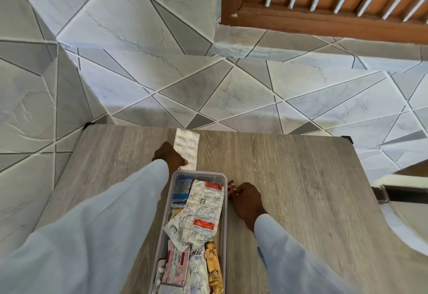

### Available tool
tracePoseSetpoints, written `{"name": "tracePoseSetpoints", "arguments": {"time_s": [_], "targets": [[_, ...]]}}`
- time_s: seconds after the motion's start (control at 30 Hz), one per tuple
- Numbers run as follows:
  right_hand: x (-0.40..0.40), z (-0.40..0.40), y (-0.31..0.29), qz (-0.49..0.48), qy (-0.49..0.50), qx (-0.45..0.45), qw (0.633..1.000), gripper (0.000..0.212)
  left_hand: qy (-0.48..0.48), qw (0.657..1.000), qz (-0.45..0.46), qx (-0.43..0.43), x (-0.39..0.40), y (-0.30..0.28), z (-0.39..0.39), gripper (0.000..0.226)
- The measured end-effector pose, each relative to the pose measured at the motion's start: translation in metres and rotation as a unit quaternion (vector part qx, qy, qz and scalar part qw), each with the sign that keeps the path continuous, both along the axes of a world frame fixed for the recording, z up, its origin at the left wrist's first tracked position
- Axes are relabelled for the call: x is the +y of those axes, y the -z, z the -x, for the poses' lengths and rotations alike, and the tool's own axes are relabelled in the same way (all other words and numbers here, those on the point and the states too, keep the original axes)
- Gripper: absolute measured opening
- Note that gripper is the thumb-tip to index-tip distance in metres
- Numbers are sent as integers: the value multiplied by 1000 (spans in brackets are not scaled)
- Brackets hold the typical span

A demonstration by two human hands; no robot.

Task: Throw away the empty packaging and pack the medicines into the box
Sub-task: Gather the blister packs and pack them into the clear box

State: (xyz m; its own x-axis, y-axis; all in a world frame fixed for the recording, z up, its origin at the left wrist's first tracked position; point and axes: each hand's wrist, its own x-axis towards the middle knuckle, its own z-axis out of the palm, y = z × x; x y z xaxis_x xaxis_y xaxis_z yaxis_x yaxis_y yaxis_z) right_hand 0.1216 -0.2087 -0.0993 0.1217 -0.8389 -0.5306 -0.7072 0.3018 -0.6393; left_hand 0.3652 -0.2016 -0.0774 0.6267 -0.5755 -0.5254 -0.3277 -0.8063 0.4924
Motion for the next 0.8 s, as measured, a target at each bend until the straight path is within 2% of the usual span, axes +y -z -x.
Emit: {"name": "tracePoseSetpoints", "arguments": {"time_s": [0.07,0.13,0.23,0.27,0.33,0.4,0.47,0.67,0.8], "targets": [[-2,4,2,0,18,-11,1000,26,-46,996,75,29,11,-2,-7,47],[-5,8,7,-1,31,-24,999,20,-100,978,156,93,28,-15,-12,30],[-3,12,10,7,43,-40,998,20,-144,944,247,164,66,-48,-12,21],[1,13,10,11,44,-47,998,21,-147,937,263,176,83,-59,-9,25],[10,17,3,24,66,-74,995,23,-126,930,285,197,112,-78,7,47],[30,23,-11,32,119,-124,985,25,-84,923,299,226,148,-87,35,69],[61,29,-31,58,162,-161,972,26,-45,919,293,261,186,-87,65,81],[151,34,-80,87,122,-199,968,24,2,922,261,284,252,-65,117,74],[199,43,-70,89,36,-106,990,19,100,942,233,218,284,-54,124,77]]}}
